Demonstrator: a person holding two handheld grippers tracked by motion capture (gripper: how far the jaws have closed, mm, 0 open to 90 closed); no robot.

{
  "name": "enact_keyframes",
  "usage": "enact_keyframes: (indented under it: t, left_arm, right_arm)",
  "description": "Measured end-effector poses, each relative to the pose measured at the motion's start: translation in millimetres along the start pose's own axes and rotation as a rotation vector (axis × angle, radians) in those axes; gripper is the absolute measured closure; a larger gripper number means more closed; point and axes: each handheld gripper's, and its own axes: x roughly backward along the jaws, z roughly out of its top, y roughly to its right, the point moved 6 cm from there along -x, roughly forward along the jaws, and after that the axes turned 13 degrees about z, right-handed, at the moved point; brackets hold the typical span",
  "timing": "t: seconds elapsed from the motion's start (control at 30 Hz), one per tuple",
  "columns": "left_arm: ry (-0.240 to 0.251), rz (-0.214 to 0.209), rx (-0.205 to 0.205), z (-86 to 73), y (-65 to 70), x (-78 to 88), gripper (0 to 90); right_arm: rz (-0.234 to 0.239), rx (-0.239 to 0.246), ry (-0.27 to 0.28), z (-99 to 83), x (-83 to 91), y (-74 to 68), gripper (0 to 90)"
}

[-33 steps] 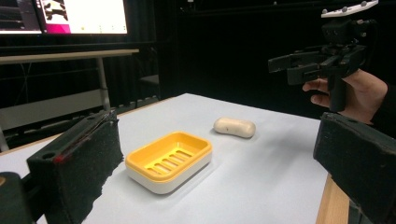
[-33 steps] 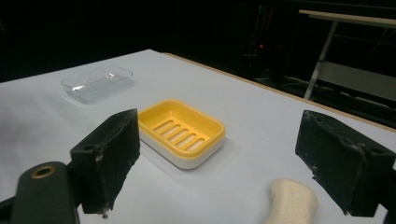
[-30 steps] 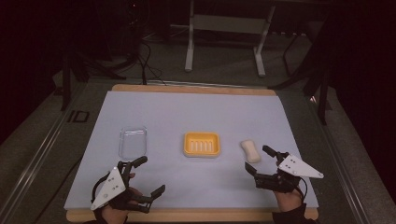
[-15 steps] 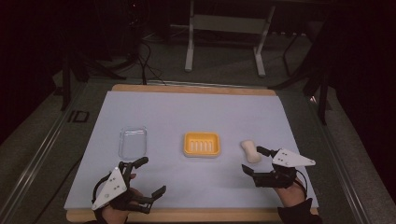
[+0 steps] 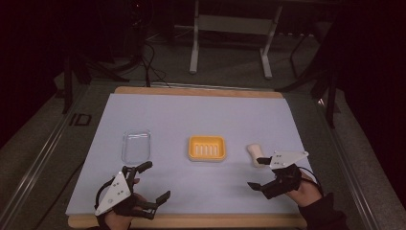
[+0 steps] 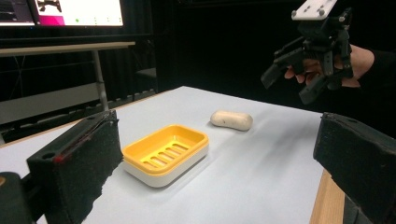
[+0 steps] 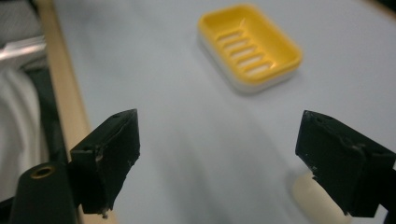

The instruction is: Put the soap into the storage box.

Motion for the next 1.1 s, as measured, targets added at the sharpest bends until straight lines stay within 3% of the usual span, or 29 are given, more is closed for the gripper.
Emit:
enact_keyframes:
  t: [0.1,0.17,0.33,0.47,0.6,0.8,0.9,1.0,1.03,1.1]
  left_arm:
    - [-0.001,-0.001,-0.002,-0.3,0.2,-0.3,1.2]
    - [-0.005,-0.001,-0.001,-0.6,0.5,-0.6,1.2]
    - [-0.007,-0.003,-0.004,-1.0,1.0,-0.7,1.2]
    - [-0.009,-0.003,-0.002,-1.2,1.0,-0.7,1.2]
    - [-0.009,-0.002,-0.004,-1.1,1.2,-0.6,1.2]
    - [-0.009,0.0,-0.004,-1.1,1.3,-0.4,1.2]
    - [-0.01,0.0,-0.005,-1.3,1.5,-0.5,1.2]
    - [-0.014,0.002,-0.006,-1.5,1.4,-0.5,1.2]
    - [-0.014,0.002,-0.006,-1.5,1.4,-0.5,1.2]
    - [-0.015,0.002,-0.005,-1.5,1.4,-0.6,1.2]
  right_arm:
    - [0.049,-0.017,-0.094,-6.1,-4.3,-1.0,13.8]
    - [0.057,-0.001,-0.154,-10.3,-7.7,-1.0,14.1]
    - [0.146,-0.022,-0.282,-17.5,-15.9,-5.4,14.1]
    - [0.161,-0.027,-0.334,-19.2,-19.3,-4.9,14.1]
    - [0.165,-0.074,-0.421,-21.1,-21.2,-2.8,14.0]
    - [0.135,-0.254,-0.523,-26.9,-23.1,5.5,14.4]
    - [0.066,-0.363,-0.563,-31.1,-23.7,13.1,14.6]
    - [0.035,-0.503,-0.558,-34.2,-24.2,20.8,14.0]
    - [0.035,-0.503,-0.558,-34.2,-24.2,20.8,14.0]
    - [0.008,-0.55,-0.543,-34.4,-24.5,26.7,14.3]
